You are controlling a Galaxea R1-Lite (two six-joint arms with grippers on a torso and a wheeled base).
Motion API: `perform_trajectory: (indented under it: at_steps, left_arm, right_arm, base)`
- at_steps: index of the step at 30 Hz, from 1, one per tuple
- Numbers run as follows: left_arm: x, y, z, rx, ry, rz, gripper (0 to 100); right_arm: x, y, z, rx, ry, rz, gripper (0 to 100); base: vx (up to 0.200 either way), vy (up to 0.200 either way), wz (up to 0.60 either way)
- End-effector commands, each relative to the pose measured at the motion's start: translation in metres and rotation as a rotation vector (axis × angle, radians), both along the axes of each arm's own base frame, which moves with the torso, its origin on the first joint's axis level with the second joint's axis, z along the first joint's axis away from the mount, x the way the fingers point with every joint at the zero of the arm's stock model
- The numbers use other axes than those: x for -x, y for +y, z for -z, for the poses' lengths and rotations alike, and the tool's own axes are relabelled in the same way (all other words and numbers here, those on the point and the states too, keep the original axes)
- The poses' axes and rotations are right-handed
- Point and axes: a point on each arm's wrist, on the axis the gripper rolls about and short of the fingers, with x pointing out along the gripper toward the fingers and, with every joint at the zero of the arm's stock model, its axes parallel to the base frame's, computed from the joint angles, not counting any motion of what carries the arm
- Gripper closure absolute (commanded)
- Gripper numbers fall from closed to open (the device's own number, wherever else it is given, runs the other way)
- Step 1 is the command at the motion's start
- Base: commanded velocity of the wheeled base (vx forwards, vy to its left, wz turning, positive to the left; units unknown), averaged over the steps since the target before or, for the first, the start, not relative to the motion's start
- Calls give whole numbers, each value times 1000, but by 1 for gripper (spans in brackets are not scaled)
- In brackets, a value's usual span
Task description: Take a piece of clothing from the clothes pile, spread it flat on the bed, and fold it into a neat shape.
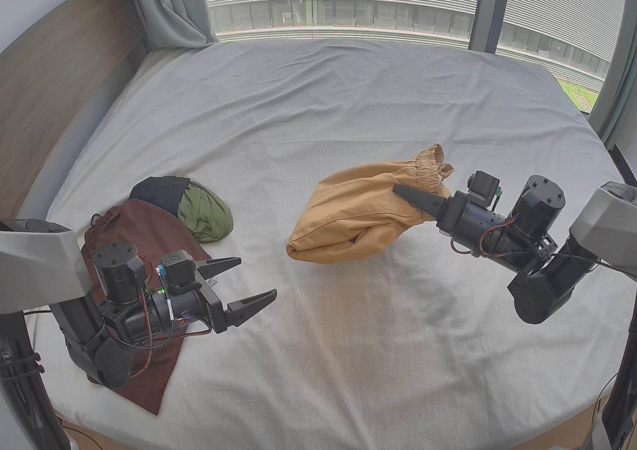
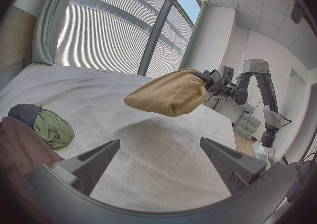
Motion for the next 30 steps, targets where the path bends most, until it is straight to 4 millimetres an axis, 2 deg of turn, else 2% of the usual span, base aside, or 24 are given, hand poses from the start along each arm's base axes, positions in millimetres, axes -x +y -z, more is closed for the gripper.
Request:
perform_trajectory:
  at_steps: [1, 5, 13, 17, 24, 30]
  left_arm:
    - [-1, 0, 1, 1, 1, 0, 0]
    - [0, 0, 1, 0, 6, -2, 0]
    - [-1, 0, 1, 5, 7, -3, 0]
    - [-1, 0, 1, 5, 6, -1, 0]
    - [-2, 1, 1, 6, 5, -3, 0]
    - [-2, 1, 1, 13, 13, -4, 0]
  right_arm:
    - [-22, 2, 18, 2, 12, 14, 100]
    - [-36, 0, 23, -4, -2, 30, 100]
    - [-54, 5, 17, -7, -4, 31, 100]
    - [-76, 11, 19, -13, -22, 34, 100]
    - [-96, 18, 24, -16, -30, 32, 100]
    - [-107, 24, 44, -9, 6, 26, 100]
  base:
    - [0, 0, 0]
    - [0, 0, 0]
    - [0, 0, 0]
    - [0, 0, 0]
    - [0, 0, 0]
    - [0, 0, 0]
